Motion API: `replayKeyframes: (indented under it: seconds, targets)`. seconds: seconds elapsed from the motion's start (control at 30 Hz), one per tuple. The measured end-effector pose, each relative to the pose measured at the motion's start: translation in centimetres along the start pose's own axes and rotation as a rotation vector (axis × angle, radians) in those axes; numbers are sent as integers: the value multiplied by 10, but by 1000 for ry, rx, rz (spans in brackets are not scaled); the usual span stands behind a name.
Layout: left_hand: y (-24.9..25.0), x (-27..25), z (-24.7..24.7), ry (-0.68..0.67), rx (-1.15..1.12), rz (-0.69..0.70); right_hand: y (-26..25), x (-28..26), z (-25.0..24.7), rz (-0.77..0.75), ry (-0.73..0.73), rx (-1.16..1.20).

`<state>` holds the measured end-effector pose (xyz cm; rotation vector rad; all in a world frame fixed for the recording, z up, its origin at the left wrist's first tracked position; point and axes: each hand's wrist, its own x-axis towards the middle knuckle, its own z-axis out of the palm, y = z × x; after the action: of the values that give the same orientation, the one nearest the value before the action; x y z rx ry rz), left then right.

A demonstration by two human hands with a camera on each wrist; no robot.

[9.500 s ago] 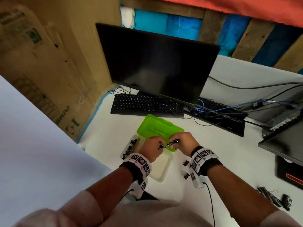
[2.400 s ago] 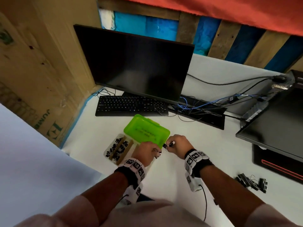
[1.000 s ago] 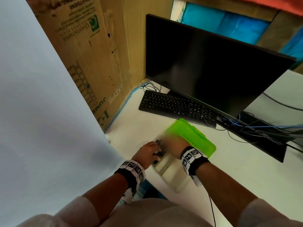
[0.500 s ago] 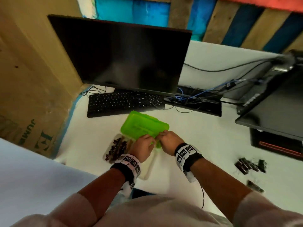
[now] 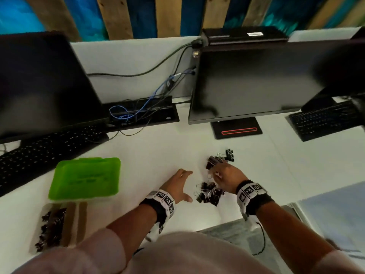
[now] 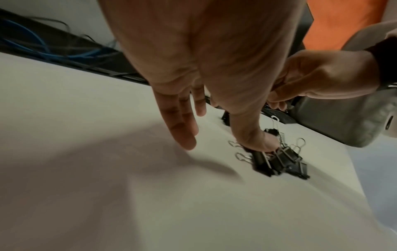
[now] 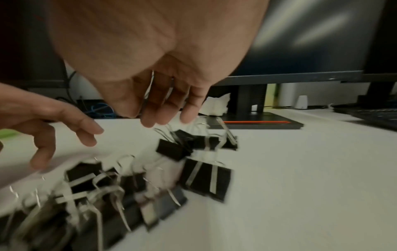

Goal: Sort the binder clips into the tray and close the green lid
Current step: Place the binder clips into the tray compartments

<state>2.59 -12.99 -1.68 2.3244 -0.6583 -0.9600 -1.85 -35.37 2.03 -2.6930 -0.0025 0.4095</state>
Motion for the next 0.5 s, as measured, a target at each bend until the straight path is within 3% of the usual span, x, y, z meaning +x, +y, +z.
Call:
replayKeyframes:
  seconds: [0.17, 0.23, 0.5]
  targets:
    - [27, 23, 27, -68, 32, 62, 24, -30, 7, 68, -308, 16]
    - [35, 28, 35, -56, 31, 67, 25, -31, 18, 73, -368, -2]
    - [33, 21, 41, 25, 69, 51, 3, -15, 56, 39, -228, 23]
